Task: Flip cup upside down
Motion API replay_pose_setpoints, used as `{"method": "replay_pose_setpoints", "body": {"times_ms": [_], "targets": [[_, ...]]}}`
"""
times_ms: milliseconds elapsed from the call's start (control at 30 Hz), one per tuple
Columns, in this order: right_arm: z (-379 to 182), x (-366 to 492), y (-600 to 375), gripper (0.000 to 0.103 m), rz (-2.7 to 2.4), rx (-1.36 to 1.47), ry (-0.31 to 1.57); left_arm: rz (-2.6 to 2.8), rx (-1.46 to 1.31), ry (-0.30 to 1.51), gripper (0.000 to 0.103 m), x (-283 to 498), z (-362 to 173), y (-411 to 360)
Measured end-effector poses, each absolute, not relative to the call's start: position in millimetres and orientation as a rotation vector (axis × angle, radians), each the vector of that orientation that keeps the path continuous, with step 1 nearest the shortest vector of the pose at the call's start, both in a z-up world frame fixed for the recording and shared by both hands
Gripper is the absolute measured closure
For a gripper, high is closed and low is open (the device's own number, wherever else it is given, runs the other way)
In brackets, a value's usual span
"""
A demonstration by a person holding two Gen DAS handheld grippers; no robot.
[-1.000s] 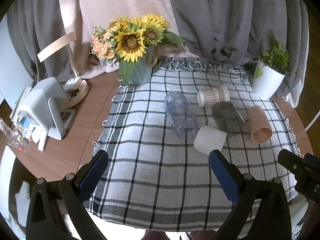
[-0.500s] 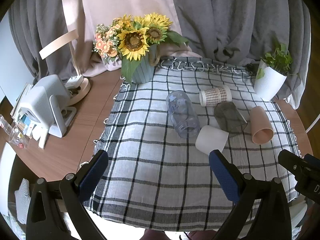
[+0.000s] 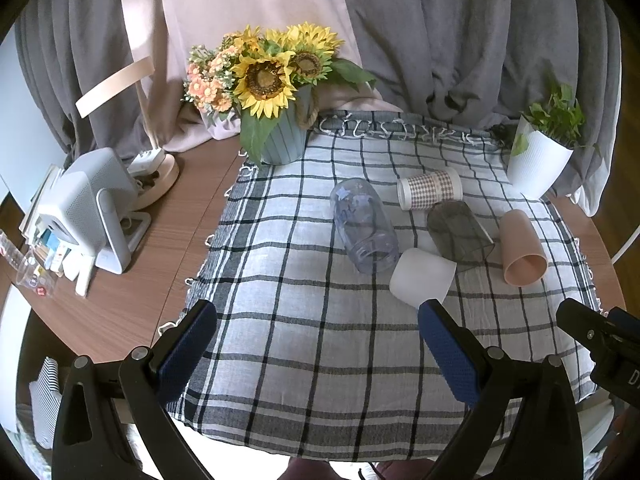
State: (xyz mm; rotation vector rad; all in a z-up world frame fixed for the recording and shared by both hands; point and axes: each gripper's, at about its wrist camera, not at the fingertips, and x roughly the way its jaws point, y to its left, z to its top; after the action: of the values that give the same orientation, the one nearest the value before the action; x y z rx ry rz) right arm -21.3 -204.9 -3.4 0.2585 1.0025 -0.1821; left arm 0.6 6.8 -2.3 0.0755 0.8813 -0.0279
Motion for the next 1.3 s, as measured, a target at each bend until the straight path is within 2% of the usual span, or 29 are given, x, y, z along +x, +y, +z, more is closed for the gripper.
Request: {"method": "replay_pose_setpoints", "body": {"times_ms": [1300], "targets": [[-4.5,-20.2,-206.8,0.002,-0.181,0.259,1.009,-0.028,0.076,0.896,0.0,1.5,-7.1,3.4]]}}
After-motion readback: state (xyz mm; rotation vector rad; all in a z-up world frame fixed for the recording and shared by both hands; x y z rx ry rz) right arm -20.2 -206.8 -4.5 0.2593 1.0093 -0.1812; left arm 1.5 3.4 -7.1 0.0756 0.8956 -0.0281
